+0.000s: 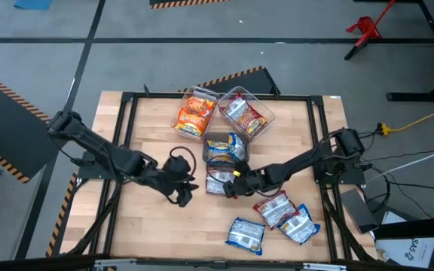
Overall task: Sort Maruchan noodles
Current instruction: Put the red noodle pack into the right transparent bin
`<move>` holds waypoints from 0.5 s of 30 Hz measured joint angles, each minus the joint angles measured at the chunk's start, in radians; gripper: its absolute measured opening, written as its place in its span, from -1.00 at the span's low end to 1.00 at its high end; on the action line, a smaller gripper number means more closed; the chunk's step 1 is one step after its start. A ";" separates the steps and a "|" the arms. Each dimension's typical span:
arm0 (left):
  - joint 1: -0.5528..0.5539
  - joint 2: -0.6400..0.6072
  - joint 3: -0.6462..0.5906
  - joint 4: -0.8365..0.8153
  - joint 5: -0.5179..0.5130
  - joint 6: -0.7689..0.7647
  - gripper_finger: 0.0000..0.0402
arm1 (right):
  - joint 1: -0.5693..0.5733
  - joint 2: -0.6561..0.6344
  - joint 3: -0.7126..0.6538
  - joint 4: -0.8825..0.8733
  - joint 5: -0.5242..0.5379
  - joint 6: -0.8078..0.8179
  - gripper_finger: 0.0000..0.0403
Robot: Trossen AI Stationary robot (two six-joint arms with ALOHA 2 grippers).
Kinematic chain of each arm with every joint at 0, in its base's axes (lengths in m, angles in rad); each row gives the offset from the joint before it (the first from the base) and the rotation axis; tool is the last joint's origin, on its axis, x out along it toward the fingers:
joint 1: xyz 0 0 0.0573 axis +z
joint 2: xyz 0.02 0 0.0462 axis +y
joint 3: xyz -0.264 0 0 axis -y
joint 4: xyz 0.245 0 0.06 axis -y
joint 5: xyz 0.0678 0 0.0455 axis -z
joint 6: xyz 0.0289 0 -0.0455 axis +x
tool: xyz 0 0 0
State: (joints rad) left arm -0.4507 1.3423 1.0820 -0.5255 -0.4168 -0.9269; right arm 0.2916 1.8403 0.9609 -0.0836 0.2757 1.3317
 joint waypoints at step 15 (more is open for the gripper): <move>0.070 0.000 -0.609 0.809 -0.039 -0.349 -0.18 | -0.004 0.038 0.003 0.059 0.001 -0.001 0.28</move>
State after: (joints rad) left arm -0.3811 1.3426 0.4733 0.2833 -0.4559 -1.2757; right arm 0.2874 1.8786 0.9642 -0.0246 0.2765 1.3304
